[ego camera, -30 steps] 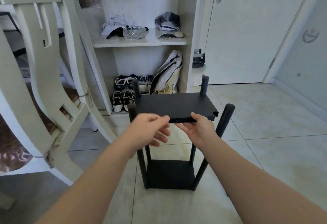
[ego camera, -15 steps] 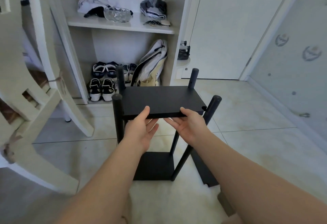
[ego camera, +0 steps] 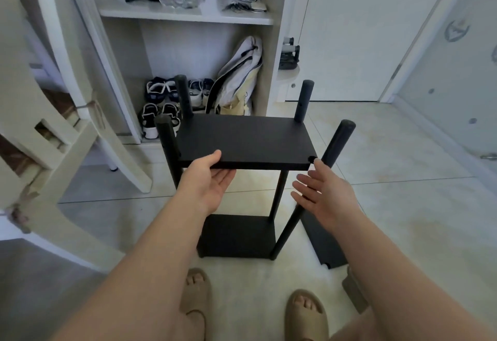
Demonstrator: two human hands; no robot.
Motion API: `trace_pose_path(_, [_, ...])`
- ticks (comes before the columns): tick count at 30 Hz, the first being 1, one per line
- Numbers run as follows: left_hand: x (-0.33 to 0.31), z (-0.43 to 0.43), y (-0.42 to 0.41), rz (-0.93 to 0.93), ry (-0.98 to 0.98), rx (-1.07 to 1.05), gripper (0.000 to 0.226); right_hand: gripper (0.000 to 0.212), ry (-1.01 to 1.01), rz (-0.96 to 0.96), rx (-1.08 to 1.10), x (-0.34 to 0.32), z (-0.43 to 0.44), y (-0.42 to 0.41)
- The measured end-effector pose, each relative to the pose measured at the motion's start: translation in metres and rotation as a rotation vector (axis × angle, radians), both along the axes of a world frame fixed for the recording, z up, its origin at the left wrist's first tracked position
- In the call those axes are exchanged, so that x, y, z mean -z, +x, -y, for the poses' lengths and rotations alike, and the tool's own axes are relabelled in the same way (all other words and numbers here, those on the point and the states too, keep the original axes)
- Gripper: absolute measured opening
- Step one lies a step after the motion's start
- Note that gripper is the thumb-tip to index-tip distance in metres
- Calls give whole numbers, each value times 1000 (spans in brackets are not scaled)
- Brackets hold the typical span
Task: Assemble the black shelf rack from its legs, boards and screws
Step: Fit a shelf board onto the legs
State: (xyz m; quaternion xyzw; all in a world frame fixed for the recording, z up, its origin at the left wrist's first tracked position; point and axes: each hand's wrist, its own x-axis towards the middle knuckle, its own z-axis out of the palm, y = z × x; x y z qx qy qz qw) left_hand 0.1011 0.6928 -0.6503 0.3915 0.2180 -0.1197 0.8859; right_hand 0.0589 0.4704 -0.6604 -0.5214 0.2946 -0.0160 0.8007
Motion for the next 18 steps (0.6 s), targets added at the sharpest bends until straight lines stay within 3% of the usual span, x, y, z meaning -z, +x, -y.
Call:
trace_pose_path(7, [4, 8, -7, 18, 7, -7, 31, 28, -328, 44, 132, -5, 12, 5])
trace_pose_path(12, [3, 7, -2, 22, -24, -55, 32, 8, -372, 96, 140, 0, 8, 11])
trace_pose_path(18, [5, 9, 4, 23, -54, -92, 29, 12, -449, 108, 122, 4, 10, 17])
